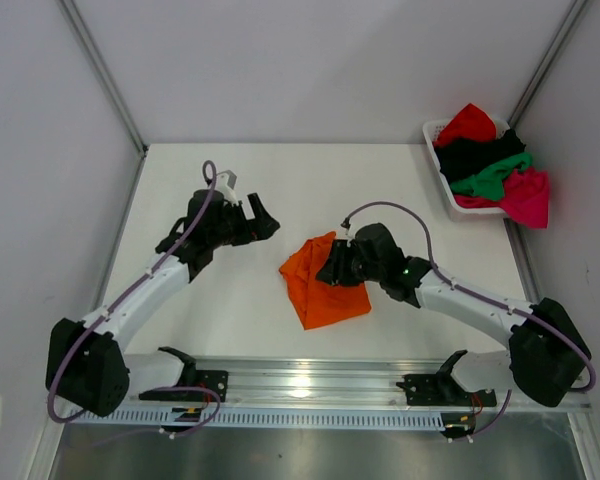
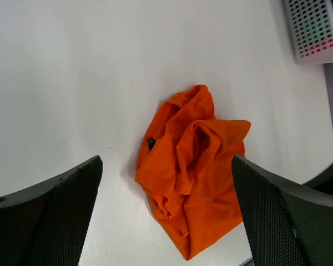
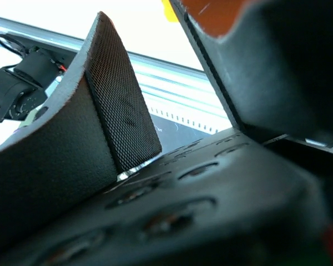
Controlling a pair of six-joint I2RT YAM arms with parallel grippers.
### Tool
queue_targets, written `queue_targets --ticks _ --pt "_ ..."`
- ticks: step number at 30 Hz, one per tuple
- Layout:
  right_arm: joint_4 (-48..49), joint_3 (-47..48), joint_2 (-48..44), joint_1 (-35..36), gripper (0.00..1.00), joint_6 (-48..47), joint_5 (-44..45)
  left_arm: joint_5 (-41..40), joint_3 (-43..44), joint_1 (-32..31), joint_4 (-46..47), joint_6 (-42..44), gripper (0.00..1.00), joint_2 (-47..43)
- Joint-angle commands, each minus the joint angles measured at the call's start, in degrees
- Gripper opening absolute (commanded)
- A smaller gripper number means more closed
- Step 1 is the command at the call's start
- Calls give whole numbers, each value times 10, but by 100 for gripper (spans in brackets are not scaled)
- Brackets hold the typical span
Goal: Fold and stack the t-shirts
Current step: Fold the tshirt
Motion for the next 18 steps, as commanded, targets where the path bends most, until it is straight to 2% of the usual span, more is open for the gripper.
queue_targets --ticks 1,7,10,14,18 --pt "-6 12 -27 1 43 9 46 15 -10 -4 59 -8 99 15" --pt "45 -1 -42 1 44 76 109 31 -25 -4 128 -11 99 81" --pt "76 -10 -43 2 44 112 171 60 -32 -5 176 -14 100 117" --pt "55 -10 -49 3 44 155 233 116 -13 -6 216 -2 100 176" --pt "31 -25 -63 4 45 188 270 182 47 -13 193 22 99 246"
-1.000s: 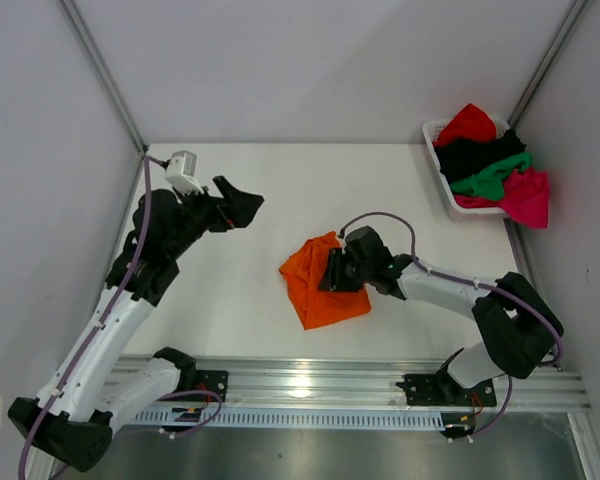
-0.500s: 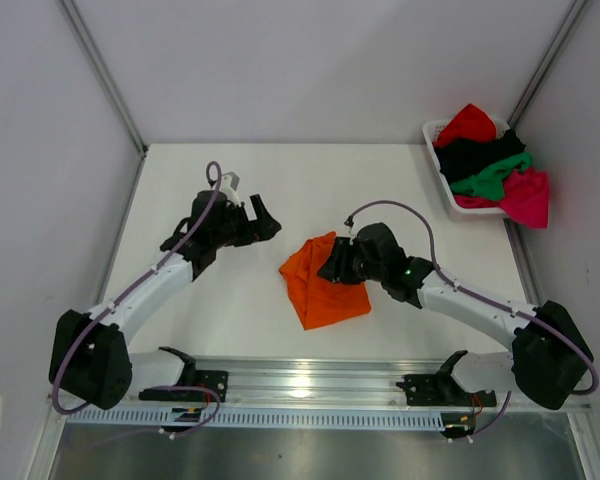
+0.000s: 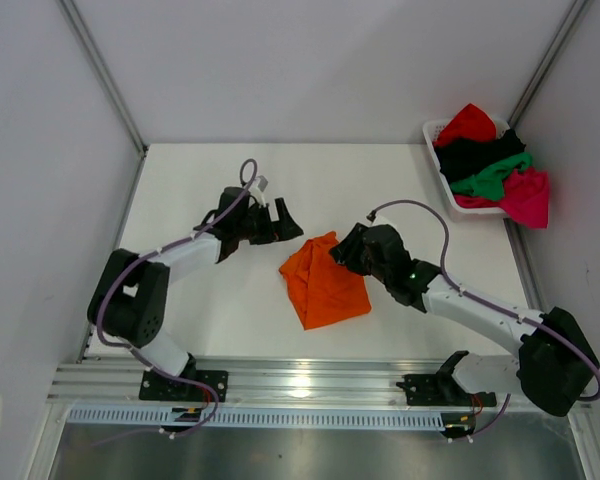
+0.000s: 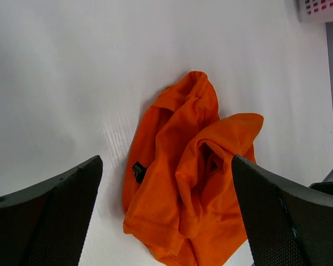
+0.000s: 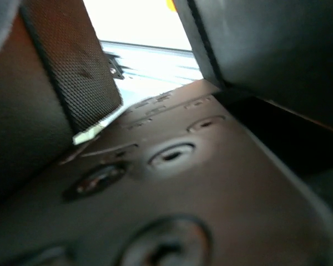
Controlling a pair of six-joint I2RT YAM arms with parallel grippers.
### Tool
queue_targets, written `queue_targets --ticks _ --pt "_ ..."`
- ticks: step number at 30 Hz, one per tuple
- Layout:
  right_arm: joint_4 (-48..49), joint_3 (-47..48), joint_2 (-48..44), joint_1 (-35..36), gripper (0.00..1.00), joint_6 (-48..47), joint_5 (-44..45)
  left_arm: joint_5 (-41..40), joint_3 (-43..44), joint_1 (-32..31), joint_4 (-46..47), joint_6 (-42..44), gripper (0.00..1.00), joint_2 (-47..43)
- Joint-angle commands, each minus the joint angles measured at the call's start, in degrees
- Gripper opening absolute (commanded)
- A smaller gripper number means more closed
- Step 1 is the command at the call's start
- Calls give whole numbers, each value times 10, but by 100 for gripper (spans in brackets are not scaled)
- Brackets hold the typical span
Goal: Fold and stack the t-shirts
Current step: Fold the tshirt
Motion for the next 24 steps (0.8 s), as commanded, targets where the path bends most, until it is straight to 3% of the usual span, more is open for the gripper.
queue_targets --ticks 1,24 --pt "-9 -13 -28 4 45 46 66 76 51 -14 30 27 99 46" --pt "0 -18 28 6 44 51 45 108 98 -79 72 9 95 142"
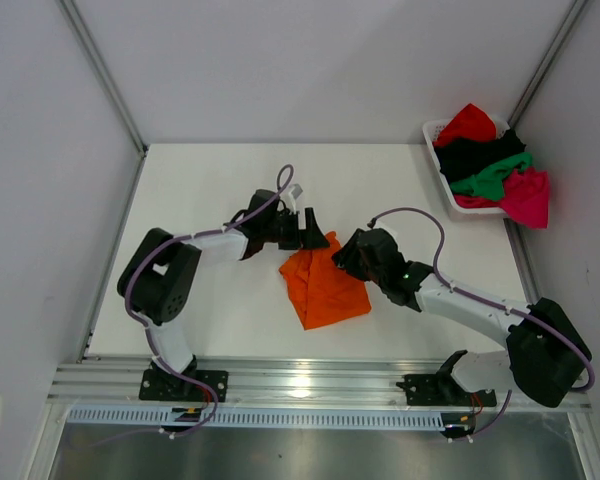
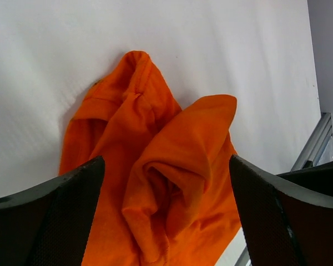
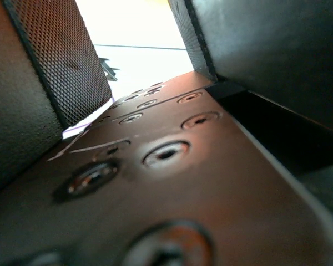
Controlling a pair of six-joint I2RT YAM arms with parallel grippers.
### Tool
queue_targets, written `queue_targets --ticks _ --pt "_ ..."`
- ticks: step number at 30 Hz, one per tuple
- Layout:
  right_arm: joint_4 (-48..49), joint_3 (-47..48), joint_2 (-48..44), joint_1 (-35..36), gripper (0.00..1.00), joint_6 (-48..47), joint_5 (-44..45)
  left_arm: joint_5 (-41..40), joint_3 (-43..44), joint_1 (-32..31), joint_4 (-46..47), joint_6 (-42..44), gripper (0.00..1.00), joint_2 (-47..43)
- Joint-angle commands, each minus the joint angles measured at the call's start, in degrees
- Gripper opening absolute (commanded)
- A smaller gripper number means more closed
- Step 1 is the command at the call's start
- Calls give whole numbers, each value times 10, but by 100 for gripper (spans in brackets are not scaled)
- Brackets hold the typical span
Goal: Fold and stack the t-shirts
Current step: Fold the tshirt
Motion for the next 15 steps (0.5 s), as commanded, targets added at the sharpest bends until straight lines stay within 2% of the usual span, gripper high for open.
queue_targets --ticks 1,3,4,6,7,9,15 --pt "11 -1 1 4 45 3 4 22 24 -11 33 7 91 4" --pt "9 -1 2 4 45 2 5 27 24 -12 35 5 81 8" --pt "9 -2 3 4 44 3 5 31 25 -12 37 4 68 14" --pt "10 -3 3 4 44 3 5 32 25 -11 37 3 51 18" --pt "10 -3 3 4 44 2 5 34 25 -12 38 4 28 21" --pt "8 -3 3 5 44 1 6 32 25 -12 35 0 1 26" --pt "6 -5 -2 4 44 2 8 35 28 -12 31 2 1 29"
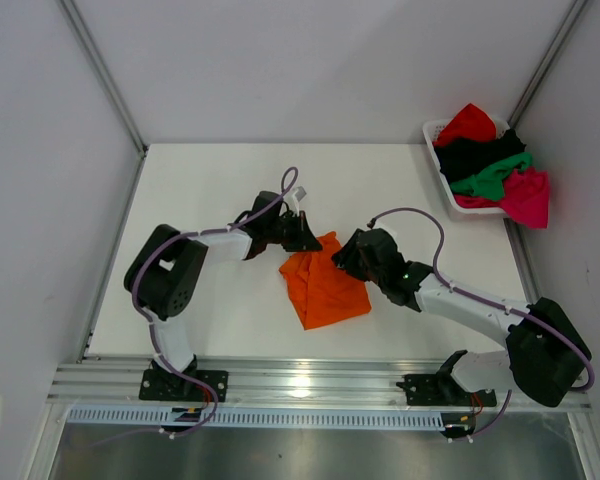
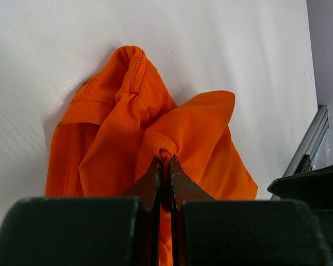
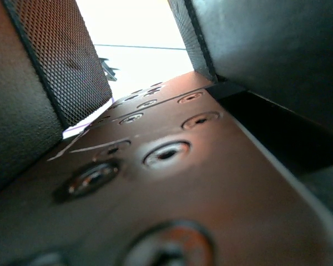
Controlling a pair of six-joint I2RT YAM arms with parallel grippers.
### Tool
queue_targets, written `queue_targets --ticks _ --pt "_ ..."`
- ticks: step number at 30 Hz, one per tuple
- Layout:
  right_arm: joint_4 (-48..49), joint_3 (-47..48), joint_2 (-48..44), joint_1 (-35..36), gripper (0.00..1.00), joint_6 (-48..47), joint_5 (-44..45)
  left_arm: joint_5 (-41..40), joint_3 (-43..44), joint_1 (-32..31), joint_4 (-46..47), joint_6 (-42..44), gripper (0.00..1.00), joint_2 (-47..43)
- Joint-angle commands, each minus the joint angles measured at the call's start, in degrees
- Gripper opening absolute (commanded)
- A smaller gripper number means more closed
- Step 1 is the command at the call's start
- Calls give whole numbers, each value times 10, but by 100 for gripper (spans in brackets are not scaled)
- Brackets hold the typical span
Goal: Fold and stack the t-shirts
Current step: Fold the tshirt
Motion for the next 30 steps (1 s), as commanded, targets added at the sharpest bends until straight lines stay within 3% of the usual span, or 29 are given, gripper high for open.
queue_targets --ticks 1,16,30 --pt "7 -6 -3 3 44 1 8 12 21 -3 13 7 1 0" --pt "21 -22 13 3 44 2 11 8 23 -3 10 -1 1 3" --pt "51 -27 43 2 44 -2 5 -63 30 -4 -130 42 1 -158"
